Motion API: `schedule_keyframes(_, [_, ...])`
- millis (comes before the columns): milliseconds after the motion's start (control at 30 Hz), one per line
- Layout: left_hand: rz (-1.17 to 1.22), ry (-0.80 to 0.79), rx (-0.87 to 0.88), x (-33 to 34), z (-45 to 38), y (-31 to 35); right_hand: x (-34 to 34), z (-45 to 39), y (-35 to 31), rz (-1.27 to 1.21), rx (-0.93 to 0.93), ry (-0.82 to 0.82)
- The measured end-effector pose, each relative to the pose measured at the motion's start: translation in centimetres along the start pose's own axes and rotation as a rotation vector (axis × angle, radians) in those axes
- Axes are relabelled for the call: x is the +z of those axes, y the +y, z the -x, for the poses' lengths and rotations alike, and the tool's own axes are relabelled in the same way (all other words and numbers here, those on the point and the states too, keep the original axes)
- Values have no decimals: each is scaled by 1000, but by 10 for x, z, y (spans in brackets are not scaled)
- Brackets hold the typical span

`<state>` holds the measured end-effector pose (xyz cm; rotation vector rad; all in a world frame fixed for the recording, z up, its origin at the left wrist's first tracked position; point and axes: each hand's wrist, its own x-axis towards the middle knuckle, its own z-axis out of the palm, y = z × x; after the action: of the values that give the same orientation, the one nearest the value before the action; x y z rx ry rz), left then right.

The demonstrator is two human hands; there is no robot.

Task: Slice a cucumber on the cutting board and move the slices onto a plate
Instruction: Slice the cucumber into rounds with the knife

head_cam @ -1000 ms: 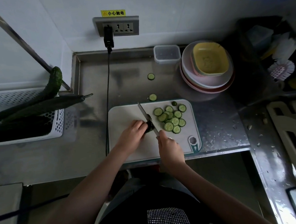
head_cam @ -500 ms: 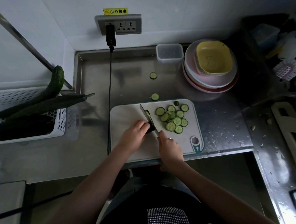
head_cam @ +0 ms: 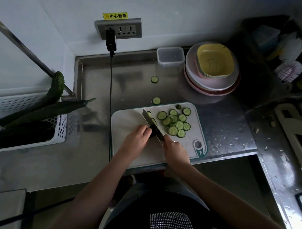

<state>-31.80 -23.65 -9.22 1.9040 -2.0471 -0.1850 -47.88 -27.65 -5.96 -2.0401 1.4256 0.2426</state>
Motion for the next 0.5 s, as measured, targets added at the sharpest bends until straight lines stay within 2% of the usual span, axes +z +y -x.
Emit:
schedule_keyframes(233, [-79,-14,127,3,3,-3,-13,11,18,-107,53,69])
schedule_keyframes(500, [-37,30,93,7,5,-5,-13,19,-3,-207,-18,84])
